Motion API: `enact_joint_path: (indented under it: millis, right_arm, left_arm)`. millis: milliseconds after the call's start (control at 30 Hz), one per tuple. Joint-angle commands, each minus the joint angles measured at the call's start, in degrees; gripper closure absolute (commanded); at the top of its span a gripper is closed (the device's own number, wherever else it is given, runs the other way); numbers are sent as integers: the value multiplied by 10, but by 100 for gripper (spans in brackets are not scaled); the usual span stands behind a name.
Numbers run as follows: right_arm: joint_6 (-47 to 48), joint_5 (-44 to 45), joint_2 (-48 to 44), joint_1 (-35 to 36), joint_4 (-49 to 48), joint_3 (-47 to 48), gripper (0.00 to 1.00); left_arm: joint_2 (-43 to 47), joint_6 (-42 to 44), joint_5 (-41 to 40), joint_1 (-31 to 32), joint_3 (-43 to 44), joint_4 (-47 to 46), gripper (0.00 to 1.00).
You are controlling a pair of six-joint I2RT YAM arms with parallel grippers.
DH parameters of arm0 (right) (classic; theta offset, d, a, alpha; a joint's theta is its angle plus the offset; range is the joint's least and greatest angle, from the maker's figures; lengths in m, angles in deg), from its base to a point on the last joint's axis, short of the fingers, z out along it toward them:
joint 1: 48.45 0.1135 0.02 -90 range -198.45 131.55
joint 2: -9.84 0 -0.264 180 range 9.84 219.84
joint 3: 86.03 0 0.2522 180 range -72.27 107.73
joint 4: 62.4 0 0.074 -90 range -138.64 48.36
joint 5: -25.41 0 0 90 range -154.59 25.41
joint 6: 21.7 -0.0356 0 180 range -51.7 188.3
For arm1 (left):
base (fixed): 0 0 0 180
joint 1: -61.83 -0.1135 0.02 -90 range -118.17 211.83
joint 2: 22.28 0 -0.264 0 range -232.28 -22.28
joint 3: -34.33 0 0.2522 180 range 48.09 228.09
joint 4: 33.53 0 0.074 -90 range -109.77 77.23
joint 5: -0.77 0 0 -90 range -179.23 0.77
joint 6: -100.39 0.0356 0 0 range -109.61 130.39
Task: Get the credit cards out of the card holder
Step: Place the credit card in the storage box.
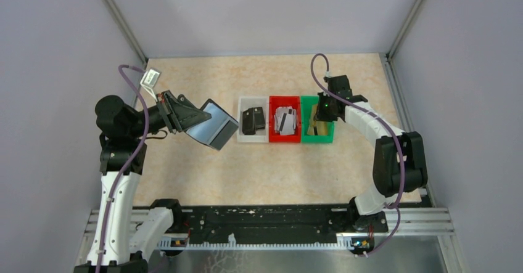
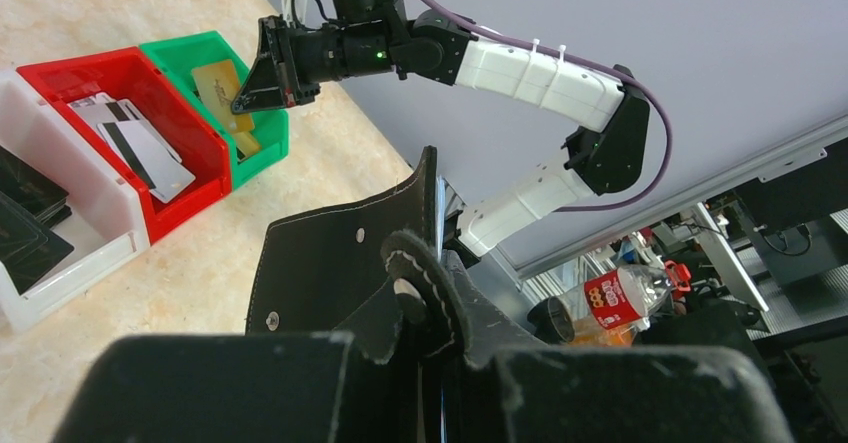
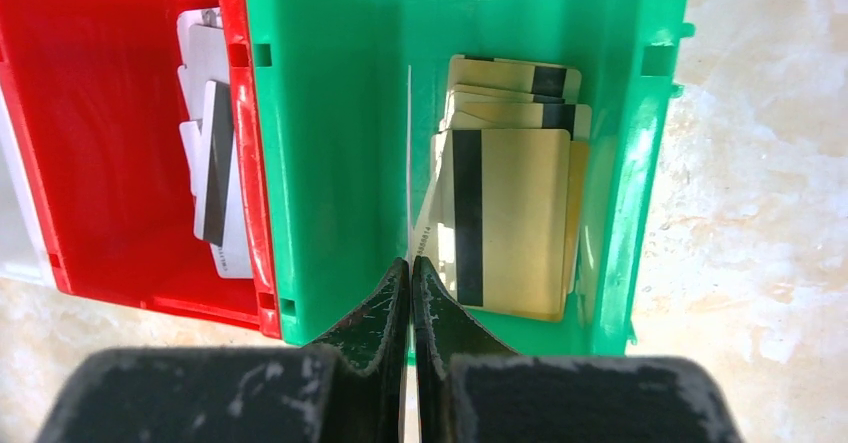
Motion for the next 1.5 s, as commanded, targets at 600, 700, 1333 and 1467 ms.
enact_joint_path:
  millis: [600, 700, 1333, 1467]
  right_arm:
    - [16, 69, -15, -5, -20, -16, 98]
    - [17, 81, -21, -5, -19, -16, 96]
    - [19, 148, -119, -5, 3, 17, 72]
    - [22, 65, -162, 0, -4, 44, 62]
  left_arm:
    - [1, -24, 19, -3, 25, -44, 100]
    - [2, -24, 19, -3, 24, -44, 100]
    - [3, -27, 20, -3, 23, -44, 100]
    - [4, -26, 20, -3, 13, -45, 100]
